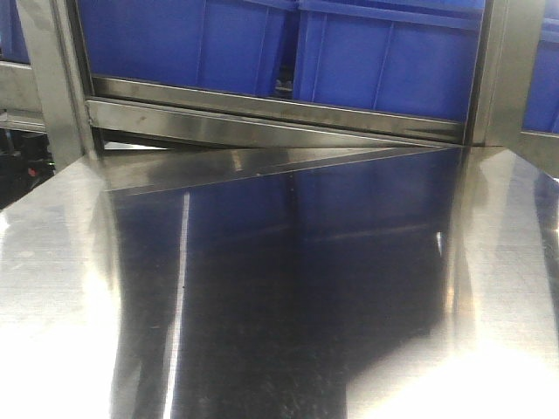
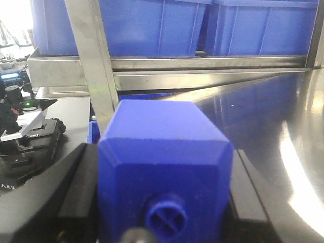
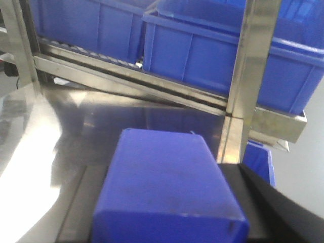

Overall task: Pick and sort blue part to right shelf
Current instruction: 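Lift the blue part with the right gripper off the table, then drive the base to the rack of blue bins holding both parts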

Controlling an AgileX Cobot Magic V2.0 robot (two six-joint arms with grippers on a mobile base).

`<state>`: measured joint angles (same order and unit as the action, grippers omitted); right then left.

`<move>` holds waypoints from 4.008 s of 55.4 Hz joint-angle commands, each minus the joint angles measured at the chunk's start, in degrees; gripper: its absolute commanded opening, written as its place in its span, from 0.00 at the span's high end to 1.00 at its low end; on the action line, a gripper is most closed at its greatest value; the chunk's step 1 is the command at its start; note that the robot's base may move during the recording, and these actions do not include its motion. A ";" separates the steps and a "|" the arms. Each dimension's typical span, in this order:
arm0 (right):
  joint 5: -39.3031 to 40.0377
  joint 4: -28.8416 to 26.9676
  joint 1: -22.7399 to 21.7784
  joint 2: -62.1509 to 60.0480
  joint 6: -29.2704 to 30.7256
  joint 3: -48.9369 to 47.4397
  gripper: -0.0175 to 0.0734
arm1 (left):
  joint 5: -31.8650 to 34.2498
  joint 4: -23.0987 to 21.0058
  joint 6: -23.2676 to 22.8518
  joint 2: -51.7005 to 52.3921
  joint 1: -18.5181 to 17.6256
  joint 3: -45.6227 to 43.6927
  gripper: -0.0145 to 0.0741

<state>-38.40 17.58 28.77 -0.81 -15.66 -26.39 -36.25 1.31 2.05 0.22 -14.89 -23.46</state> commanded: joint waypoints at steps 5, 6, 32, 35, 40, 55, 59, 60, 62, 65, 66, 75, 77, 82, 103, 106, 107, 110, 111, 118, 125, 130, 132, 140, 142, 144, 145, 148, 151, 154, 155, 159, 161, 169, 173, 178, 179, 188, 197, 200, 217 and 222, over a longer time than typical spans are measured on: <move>8.72 1.73 -0.01 0.60 0.70 -1.56 0.50 | 5.39 -0.07 -0.39 0.18 0.04 -1.51 0.47; 8.72 1.73 -0.01 0.60 0.70 -1.56 0.50 | 5.39 -0.07 -0.39 0.18 0.04 -1.51 0.47; 8.28 1.68 -0.01 0.60 0.70 -1.50 0.50 | 5.39 -0.07 -0.39 0.18 0.04 -1.51 0.47; 8.28 1.68 -0.01 0.60 0.70 -1.50 0.50 | 5.39 -0.07 -0.39 0.18 0.04 -1.51 0.47; 8.28 1.68 -0.01 0.60 0.70 -1.50 0.50 | 5.39 -0.07 -0.39 0.18 0.04 -1.51 0.47; 8.28 1.68 -0.01 0.60 0.70 -1.50 0.50 | 5.39 -0.07 -0.39 0.18 0.04 -1.51 0.47; 8.28 1.68 -0.01 0.60 0.70 -1.50 0.50 | 5.39 -0.07 -0.39 0.18 0.04 -1.51 0.47; 8.28 1.68 -0.01 0.60 0.70 -1.50 0.50 | 5.39 -0.07 -0.39 0.18 0.04 -1.51 0.47; 8.28 1.68 -0.01 0.60 0.70 -1.50 0.50 | 5.39 -0.07 -0.39 0.18 0.04 -1.51 0.47; 8.28 1.68 -0.01 0.60 0.70 -1.50 0.50 | 5.39 -0.07 -0.39 0.18 0.04 -1.51 0.47; 8.28 1.68 -0.01 0.60 0.70 -1.50 0.50 | 5.39 -0.07 -0.39 0.18 0.04 -1.51 0.47; 8.28 1.68 -0.01 0.60 0.70 -1.50 0.50 | 5.39 -0.07 -0.39 0.18 0.04 -1.51 0.47; 8.28 1.68 -0.01 0.60 0.70 -1.50 0.50 | 5.39 -0.07 -0.39 0.18 0.04 -1.51 0.47; 8.28 1.68 -0.01 0.60 0.70 -1.50 0.50 | 5.39 -0.07 -0.39 0.18 0.04 -1.51 0.47; 8.29 1.68 -0.01 0.94 0.70 -1.50 0.50 | 5.39 -0.07 -0.39 -0.10 0.04 -1.51 0.47; 8.29 1.68 -0.01 0.94 0.70 -1.50 0.50 | 5.39 -0.07 -0.39 -0.10 0.04 -1.51 0.47; 8.29 1.68 -0.01 0.94 0.70 -1.50 0.50 | 5.39 -0.07 -0.39 -0.10 0.04 -1.51 0.47; 8.29 1.68 -0.01 0.94 0.70 -1.50 0.50 | 5.39 -0.07 -0.39 -0.10 0.04 -1.51 0.47; 8.29 1.68 -0.01 0.94 0.70 -1.50 0.50 | 5.39 -0.07 -0.39 -0.10 0.04 -1.51 0.47; 8.29 1.68 -0.01 0.88 0.70 -1.50 0.50 | 5.39 -0.07 -0.39 -0.10 0.04 -1.51 0.47; 8.29 1.68 -0.01 0.88 0.70 -1.50 0.50 | 5.39 -0.07 -0.39 -0.10 0.04 -1.51 0.47; 8.29 1.68 -0.01 0.88 0.70 -1.50 0.50 | 5.39 -0.07 -0.39 -0.10 0.04 -1.51 0.47; 8.29 1.68 -0.01 0.88 0.70 -1.50 0.50 | 5.39 -0.07 -0.39 -0.10 0.04 -1.51 0.47; 8.29 1.68 -0.01 0.88 0.70 -1.50 0.50 | 5.39 -0.07 -0.39 -0.10 0.04 -1.51 0.47; 8.29 1.68 -0.01 0.88 0.70 -1.50 0.50 | 5.39 -0.07 -0.39 -0.10 0.04 -1.51 0.47; 8.29 1.68 -0.01 0.88 0.70 -1.50 0.50 | 5.39 -0.07 -0.39 -0.10 0.04 -1.51 0.47; 8.29 1.68 -0.01 0.88 0.70 -1.50 0.50 | 5.39 -0.07 -0.39 -0.10 0.04 -1.51 0.47; 8.29 1.68 -0.01 0.88 0.70 -1.50 0.50 | 5.39 -0.07 -0.39 -0.10 0.04 -1.51 0.47; 8.29 1.68 -0.01 0.88 0.70 -1.50 0.50 | 5.39 -0.07 -0.39 -0.10 0.04 -1.51 0.47; 8.29 1.68 -0.01 0.88 0.70 -1.50 0.50 | 5.39 -0.07 -0.39 -0.10 0.04 -1.51 0.47; 8.29 1.68 -0.01 0.88 0.70 -1.50 0.50 | 5.39 -0.07 -0.39 -0.10 0.04 -1.51 0.47; 8.29 1.68 -0.01 0.88 0.70 -1.50 0.50 | 5.39 -0.07 -0.39 -0.10 0.04 -1.51 0.47; 8.29 1.68 -0.01 0.88 0.70 -1.50 0.50 | 5.39 -0.07 -0.39 -0.10 0.04 -1.51 0.47; 8.29 1.68 -0.01 0.88 0.70 -1.50 0.50 | 5.39 -0.07 -0.39 -0.10 0.04 -1.51 0.47; 8.29 1.68 -0.01 0.88 0.70 -1.50 0.50 | 5.39 -0.07 -0.39 -0.10 0.04 -1.51 0.47; 8.29 1.68 -0.01 0.88 0.70 -1.50 0.50 | 5.39 -0.07 -0.39 -0.10 0.04 -1.51 0.47; 8.29 1.68 -0.01 0.88 0.70 -1.50 0.50 | 5.39 -0.07 -0.39 -0.10 0.04 -1.51 0.47; 8.29 1.68 -0.01 0.88 0.70 -1.50 0.50 | 5.39 -0.07 -0.39 -0.10 0.04 -1.51 0.47; 8.29 1.68 -0.01 0.88 0.70 -1.50 0.50 | 5.39 -0.07 -0.39 -0.10 0.04 -1.51 0.47; 8.29 1.68 -0.01 0.88 0.70 -1.50 0.50 | 5.39 -0.07 -0.39 -0.10 0.04 -1.51 0.47; 8.29 1.68 -0.14 0.88 0.70 -1.50 0.50 | 5.39 -0.07 -0.39 -0.10 0.04 -1.51 0.47; 8.29 1.68 -0.14 0.88 0.70 -1.50 0.50 | 5.39 -0.07 -0.39 -0.10 0.04 -1.51 0.47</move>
<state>-35.56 17.81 28.90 -0.81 -15.37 -26.39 -35.99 1.31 2.05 0.22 -14.87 -23.38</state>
